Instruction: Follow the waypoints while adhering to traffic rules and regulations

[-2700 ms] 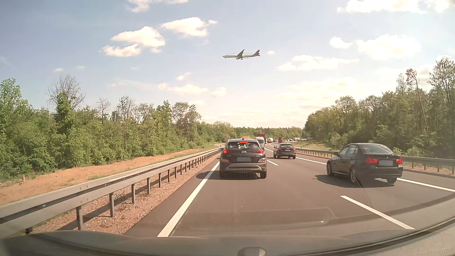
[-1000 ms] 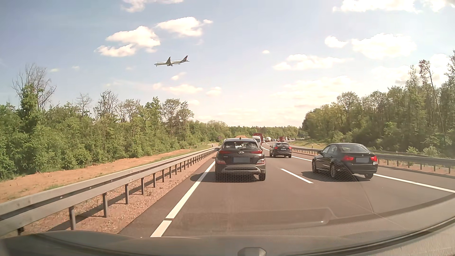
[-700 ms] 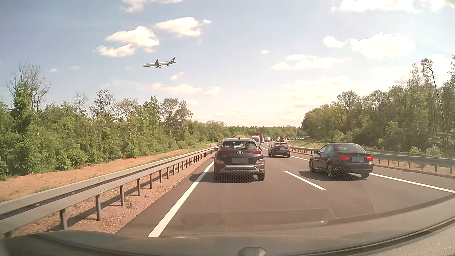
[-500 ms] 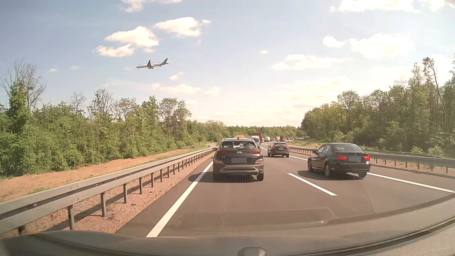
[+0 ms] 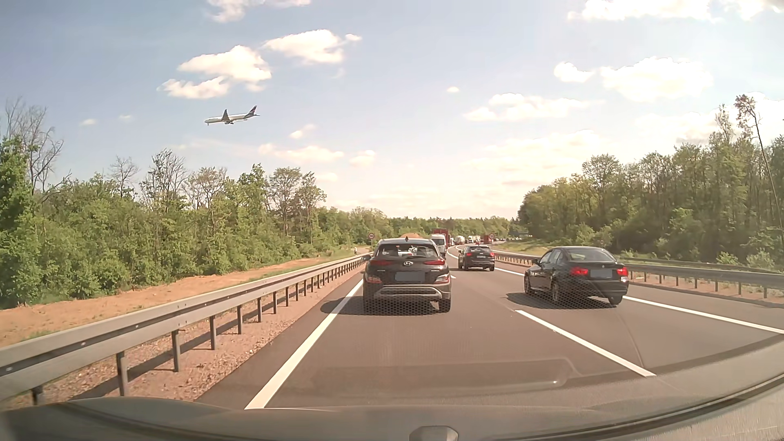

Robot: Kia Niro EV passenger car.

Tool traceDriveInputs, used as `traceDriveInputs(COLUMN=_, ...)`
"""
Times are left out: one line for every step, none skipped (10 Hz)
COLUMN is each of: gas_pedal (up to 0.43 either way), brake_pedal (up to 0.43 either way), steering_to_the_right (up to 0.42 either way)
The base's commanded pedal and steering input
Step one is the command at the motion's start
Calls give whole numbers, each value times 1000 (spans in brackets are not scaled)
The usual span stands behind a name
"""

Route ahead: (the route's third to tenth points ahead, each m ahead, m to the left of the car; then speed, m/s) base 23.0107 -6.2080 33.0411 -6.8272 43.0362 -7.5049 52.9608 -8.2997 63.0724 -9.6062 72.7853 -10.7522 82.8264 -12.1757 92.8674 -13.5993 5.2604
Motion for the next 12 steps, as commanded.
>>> traceDriveInputs(gas_pedal=67, brake_pedal=0, steering_to_the_right=-4)
traceDriveInputs(gas_pedal=67, brake_pedal=0, steering_to_the_right=-5)
traceDriveInputs(gas_pedal=67, brake_pedal=0, steering_to_the_right=-6)
traceDriveInputs(gas_pedal=67, brake_pedal=0, steering_to_the_right=-8)
traceDriveInputs(gas_pedal=67, brake_pedal=0, steering_to_the_right=-8)
traceDriveInputs(gas_pedal=67, brake_pedal=0, steering_to_the_right=-6)
traceDriveInputs(gas_pedal=67, brake_pedal=0, steering_to_the_right=-5)
traceDriveInputs(gas_pedal=67, brake_pedal=0, steering_to_the_right=-5)
traceDriveInputs(gas_pedal=67, brake_pedal=0, steering_to_the_right=-4)
traceDriveInputs(gas_pedal=67, brake_pedal=0, steering_to_the_right=-4)
traceDriveInputs(gas_pedal=67, brake_pedal=0, steering_to_the_right=-3)
traceDriveInputs(gas_pedal=67, brake_pedal=0, steering_to_the_right=-4)
